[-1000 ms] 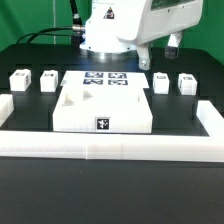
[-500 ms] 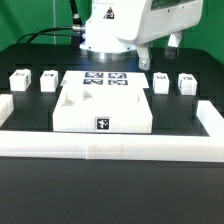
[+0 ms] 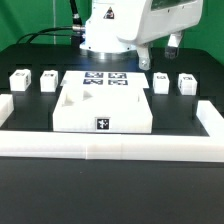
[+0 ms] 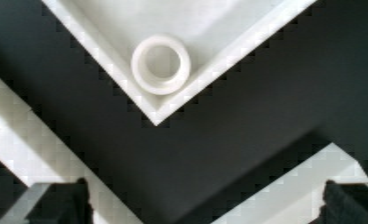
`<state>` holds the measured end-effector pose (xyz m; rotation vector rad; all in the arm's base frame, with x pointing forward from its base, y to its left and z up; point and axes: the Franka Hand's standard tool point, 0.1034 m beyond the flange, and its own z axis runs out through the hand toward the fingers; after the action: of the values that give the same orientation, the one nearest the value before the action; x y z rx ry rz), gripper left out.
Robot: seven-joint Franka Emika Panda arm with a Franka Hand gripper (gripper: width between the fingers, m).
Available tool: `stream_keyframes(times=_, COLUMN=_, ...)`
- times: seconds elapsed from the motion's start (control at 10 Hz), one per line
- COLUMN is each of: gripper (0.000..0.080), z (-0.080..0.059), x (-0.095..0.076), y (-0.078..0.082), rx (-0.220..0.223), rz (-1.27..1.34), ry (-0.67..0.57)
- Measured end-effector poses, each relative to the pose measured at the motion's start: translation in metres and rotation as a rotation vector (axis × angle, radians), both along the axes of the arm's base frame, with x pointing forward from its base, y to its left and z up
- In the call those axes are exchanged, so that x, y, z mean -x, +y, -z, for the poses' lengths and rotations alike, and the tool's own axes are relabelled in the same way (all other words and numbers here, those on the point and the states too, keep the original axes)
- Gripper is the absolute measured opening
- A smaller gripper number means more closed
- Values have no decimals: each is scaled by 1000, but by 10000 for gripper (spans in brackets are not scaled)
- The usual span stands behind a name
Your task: Assemble square table
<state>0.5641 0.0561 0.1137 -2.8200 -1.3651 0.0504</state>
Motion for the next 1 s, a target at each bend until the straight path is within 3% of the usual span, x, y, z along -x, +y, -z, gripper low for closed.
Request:
stream_keyframes(times=0.6, gripper=650, z=1, x=1, y=-2, rx=1, rz=-16, ry=3)
stream_keyframes(times=0.9, gripper=650, z=23, x=52, y=-58, rx=-8, rz=-360, ry=44)
stream_keyframes(times=1.0, gripper=650, z=28, x=55, y=-67, rx=-12, rz=-455, ry=23)
